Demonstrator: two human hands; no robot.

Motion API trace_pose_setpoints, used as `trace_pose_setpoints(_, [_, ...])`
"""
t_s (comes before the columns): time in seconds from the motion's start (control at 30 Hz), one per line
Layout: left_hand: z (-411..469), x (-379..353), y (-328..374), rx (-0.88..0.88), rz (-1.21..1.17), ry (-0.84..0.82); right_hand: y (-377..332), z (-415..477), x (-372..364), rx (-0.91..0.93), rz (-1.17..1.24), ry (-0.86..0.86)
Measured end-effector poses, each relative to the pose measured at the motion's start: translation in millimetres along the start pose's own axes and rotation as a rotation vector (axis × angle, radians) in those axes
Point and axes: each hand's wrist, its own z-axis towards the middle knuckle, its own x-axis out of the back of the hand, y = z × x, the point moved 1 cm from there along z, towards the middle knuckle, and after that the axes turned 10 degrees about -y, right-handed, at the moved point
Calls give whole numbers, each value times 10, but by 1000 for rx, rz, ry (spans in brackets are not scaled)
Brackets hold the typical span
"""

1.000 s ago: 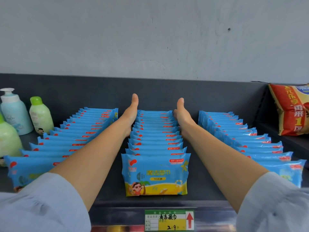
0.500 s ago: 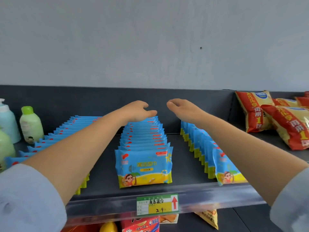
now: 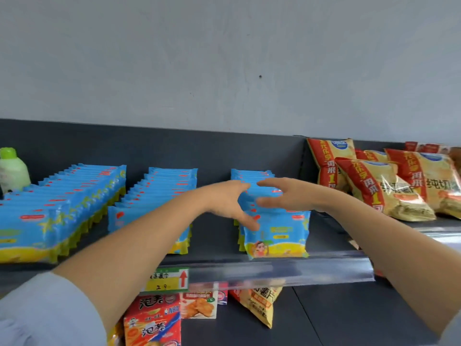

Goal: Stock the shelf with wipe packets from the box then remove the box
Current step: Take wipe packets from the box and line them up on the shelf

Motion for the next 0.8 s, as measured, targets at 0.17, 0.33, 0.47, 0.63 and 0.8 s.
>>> trace_pose_setpoints(0.17, [124, -267, 289, 34, 93, 15, 367, -129, -103, -5, -214, -123])
trace_pose_setpoints(0.33, [156, -387, 362, 110, 196, 192, 488, -91, -254, 115, -298, 81])
trace_pose_setpoints(0.47, [114, -478, 363, 106, 193, 281, 547, -118, -343, 176, -278, 183])
trace_pose_setpoints(0.63, [15, -603, 281, 110, -471, 298, 720, -218, -476, 155, 307, 298])
trace_pose_setpoints(0.8, [129, -726, 154, 64, -836, 125, 851, -228, -570, 75, 572, 127])
